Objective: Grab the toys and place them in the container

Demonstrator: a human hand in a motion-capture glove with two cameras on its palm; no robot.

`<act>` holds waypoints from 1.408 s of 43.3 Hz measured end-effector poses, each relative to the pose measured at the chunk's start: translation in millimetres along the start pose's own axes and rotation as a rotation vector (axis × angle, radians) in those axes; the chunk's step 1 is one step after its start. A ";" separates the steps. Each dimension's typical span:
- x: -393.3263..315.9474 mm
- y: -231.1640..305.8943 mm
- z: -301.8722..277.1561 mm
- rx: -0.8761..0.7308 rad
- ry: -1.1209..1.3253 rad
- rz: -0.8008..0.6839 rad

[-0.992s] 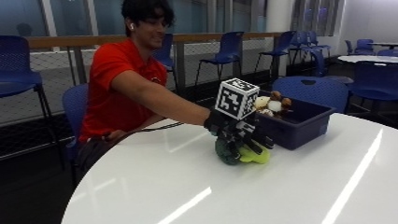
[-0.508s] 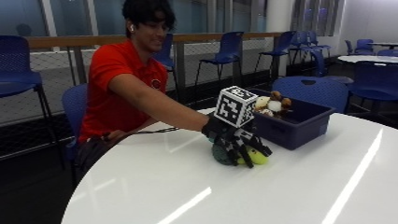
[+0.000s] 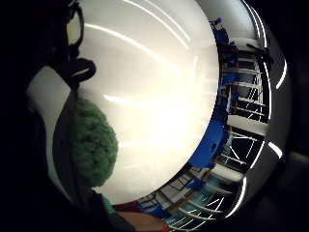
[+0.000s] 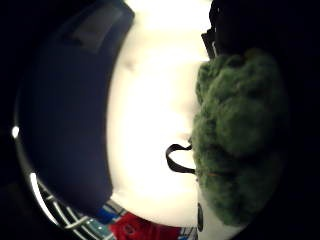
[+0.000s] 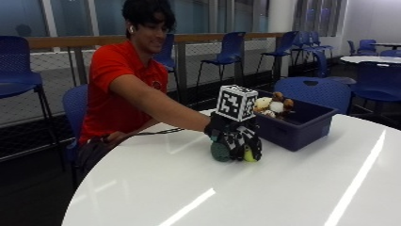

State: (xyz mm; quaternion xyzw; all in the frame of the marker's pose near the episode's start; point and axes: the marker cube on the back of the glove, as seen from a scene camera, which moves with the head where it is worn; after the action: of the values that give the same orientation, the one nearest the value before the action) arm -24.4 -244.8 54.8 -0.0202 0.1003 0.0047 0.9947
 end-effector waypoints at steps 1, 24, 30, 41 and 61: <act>0.3 0.3 0.2 0.018 0.001 0.002; 6.8 13.8 -10.7 0.159 0.006 -0.007; 9.1 22.1 -33.9 0.191 -0.002 0.000; 6.3 31.1 -110.5 0.259 -0.017 0.015; -88.1 30.1 -221.0 0.362 -0.053 -0.084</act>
State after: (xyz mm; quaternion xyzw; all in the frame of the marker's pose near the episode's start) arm -155.2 -224.3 -145.2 0.1551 0.0723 -0.0545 0.9837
